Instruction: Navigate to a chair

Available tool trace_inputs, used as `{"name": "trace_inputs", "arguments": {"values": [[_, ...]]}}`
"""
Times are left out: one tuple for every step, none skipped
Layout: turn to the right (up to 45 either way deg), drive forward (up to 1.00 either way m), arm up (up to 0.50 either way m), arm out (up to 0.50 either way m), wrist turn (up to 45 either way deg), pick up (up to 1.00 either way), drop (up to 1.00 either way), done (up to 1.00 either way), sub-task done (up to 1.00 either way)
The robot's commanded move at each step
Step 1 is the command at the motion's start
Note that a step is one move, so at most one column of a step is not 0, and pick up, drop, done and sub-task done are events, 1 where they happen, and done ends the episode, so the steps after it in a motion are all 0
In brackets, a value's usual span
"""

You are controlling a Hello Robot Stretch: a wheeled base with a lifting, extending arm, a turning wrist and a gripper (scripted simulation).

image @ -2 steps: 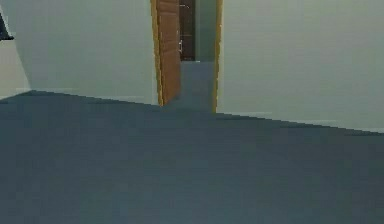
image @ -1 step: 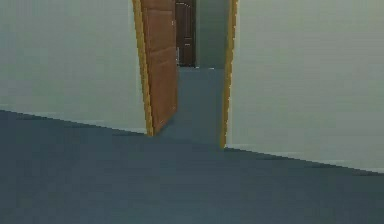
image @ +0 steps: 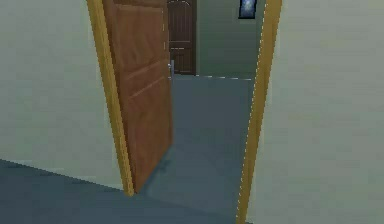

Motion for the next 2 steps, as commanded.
{"name": "trace_inputs", "arguments": {"values": [[-3.0,0.00,0.00,0.00,0.0,0.00,0.00,0.00,0.00],[0.0,0.95,0.00,0.00,0.0,0.00,0.00,0.00,0.00]]}}
